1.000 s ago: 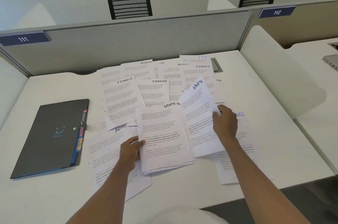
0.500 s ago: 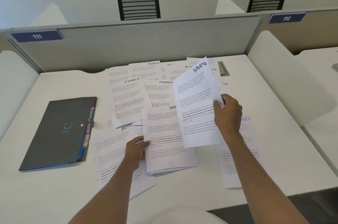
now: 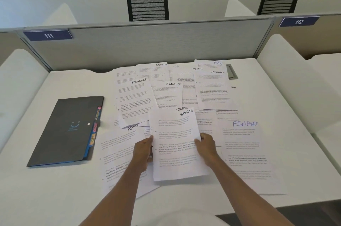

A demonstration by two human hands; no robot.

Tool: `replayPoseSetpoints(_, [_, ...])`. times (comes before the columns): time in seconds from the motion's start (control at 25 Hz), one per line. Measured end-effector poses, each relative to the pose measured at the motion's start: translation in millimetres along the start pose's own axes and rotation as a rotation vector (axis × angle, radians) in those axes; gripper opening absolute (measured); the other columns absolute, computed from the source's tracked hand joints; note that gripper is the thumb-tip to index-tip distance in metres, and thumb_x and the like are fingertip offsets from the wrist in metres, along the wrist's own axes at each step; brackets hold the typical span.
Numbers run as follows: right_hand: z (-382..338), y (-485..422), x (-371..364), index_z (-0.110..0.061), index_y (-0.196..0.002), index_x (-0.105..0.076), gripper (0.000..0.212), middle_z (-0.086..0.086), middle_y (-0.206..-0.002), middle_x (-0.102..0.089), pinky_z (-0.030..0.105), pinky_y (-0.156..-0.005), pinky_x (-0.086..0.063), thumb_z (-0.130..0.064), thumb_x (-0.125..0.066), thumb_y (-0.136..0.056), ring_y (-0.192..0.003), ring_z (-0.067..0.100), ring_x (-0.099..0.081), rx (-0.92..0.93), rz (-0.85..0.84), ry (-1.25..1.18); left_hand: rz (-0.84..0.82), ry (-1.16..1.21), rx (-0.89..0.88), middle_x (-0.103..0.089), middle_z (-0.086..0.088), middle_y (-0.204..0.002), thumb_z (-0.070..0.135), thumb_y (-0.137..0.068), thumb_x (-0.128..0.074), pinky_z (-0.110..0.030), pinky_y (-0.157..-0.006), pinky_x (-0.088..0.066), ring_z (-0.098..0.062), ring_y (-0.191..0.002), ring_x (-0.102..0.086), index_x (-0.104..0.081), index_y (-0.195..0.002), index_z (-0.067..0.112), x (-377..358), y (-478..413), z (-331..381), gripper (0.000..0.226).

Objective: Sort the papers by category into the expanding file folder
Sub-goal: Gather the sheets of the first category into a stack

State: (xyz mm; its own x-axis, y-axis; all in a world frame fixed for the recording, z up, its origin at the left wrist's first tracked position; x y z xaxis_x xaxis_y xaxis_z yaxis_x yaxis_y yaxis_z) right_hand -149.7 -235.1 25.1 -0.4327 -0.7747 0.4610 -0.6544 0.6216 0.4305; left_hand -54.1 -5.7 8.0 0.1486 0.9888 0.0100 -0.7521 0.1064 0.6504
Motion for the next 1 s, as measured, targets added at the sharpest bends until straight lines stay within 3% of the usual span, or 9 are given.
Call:
replayPoseSetpoints(0.12, [6,1,-6,-0.004,-0.125,-0.056,0.029,0.013,-0.118,-0.068,0.03,-0.078,-0.048,-0.005,-0.057,-0.096,-0.096,0.027,-0.064,0.074,0.027,0.081,-0.034,-0.023,-0.034,-0.083,-0.01,-0.096,0.013,-0.1,-0.069,-0.039,-0.067,-0.063,-0.031,-0.084,-0.079,-0.077,-0.111,0.013,-1,5,-2,0.013])
replayPoseSetpoints(0.24, [9,-1,-4,-0.005,-0.132,-0.046,0.041,0.016,-0.125,-0.066,0.035,-0.086,-0.053,-0.007,-0.064,-0.096,-0.109,0.033,-0.066,0.135,-0.018,0.154,-0.066,-0.046,-0.045,-0.083,-0.008,-0.095,0.001,-0.098,-0.068,-0.038,-0.061,-0.064,-0.029,-0.082,-0.081,-0.073,-0.115,0.011,-6,11,0,0.021])
replayPoseSetpoints(0.36, [14,-6,3,-0.009,-0.14,-0.04,0.062,0.014,-0.132,-0.061,0.042,-0.098,-0.053,-0.02,-0.075,-0.09,-0.118,0.03,-0.061,0.197,-0.007,0.226,-0.09,-0.043,-0.061,-0.083,-0.007,-0.096,0.0,-0.099,-0.067,-0.035,-0.059,-0.063,-0.026,-0.082,-0.081,-0.071,-0.117,0.012,-6,16,2,0.022])
replayPoseSetpoints(0.52, [10,-16,22,-0.011,-0.149,-0.038,0.081,0.009,-0.135,-0.055,0.046,-0.102,-0.05,-0.035,-0.081,-0.084,-0.122,0.027,-0.055,0.208,0.108,0.181,-0.207,-0.05,-0.051,-0.082,-0.01,-0.107,0.008,-0.101,-0.067,-0.039,-0.07,-0.064,-0.03,-0.093,-0.08,-0.07,-0.125,0.013,1,22,7,0.025])
replayPoseSetpoints(0.6, [5,-19,33,-0.014,-0.147,-0.042,0.075,0.005,-0.13,-0.061,0.042,-0.097,-0.053,-0.037,-0.08,-0.086,-0.115,0.024,-0.062,0.107,0.03,-0.031,-0.257,-0.044,-0.049,-0.081,-0.011,-0.111,0.01,-0.101,-0.067,-0.04,-0.072,-0.064,-0.03,-0.096,-0.079,-0.07,-0.127,0.015,4,25,11,0.027])
replayPoseSetpoints(0.68, [1,-20,43,-0.013,-0.136,-0.057,0.056,0.003,-0.123,-0.07,0.037,-0.092,-0.056,-0.036,-0.076,-0.09,-0.11,0.021,-0.069,-0.01,-0.131,-0.304,-0.295,-0.037,-0.061,-0.081,-0.011,-0.114,0.012,-0.101,-0.068,-0.041,-0.076,-0.064,-0.029,-0.097,-0.079,-0.069,-0.128,0.017,4,29,17,0.027])
replayPoseSetpoints(0.76, [1,-22,48,-0.014,-0.128,-0.067,0.041,0.003,-0.12,-0.075,0.04,-0.097,-0.056,-0.032,-0.074,-0.092,-0.111,0.022,-0.071,-0.012,-0.25,-0.45,-0.332,-0.06,-0.086,-0.081,-0.01,-0.114,0.013,-0.102,-0.067,-0.042,-0.077,-0.064,-0.029,-0.099,-0.079,-0.068,-0.127,0.017,1,32,25,0.026])
replayPoseSetpoints(0.84, [-3,-19,50,-0.015,-0.125,-0.07,0.034,0.001,-0.12,-0.076,0.044,-0.101,-0.055,-0.027,-0.073,-0.093,-0.111,0.021,-0.072,0.047,-0.258,-0.455,-0.358,-0.119,-0.116,-0.081,-0.009,-0.114,0.01,-0.103,-0.064,-0.045,-0.082,-0.064,-0.029,-0.101,-0.079,-0.067,-0.128,0.016,-4,33,34,0.026])
replayPoseSetpoints(1.0, [-26,-3,55,-0.012,-0.119,-0.072,0.024,0.001,-0.111,-0.078,0.039,-0.089,-0.061,-0.018,-0.07,-0.096,-0.101,0.019,-0.075,0.13,-0.145,-0.428,-0.383,-0.189,-0.204,-0.08,-0.006,-0.115,0.007,-0.099,-0.066,-0.054,-0.095,-0.062,-0.03,-0.104,-0.078,-0.065,-0.131,0.015,-17,37,56,0.033])
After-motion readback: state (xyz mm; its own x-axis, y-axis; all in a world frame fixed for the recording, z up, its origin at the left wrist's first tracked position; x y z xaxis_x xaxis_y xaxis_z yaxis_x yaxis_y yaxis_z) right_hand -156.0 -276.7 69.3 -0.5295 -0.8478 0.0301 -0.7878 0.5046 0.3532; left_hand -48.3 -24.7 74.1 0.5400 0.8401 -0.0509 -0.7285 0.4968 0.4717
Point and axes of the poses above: each hand's wrist, its own y-axis away from the middle knuckle, its own x-axis out of the back of the hand, z = x × y, the point moved 1 cm from there along -y, towards the middle knuckle
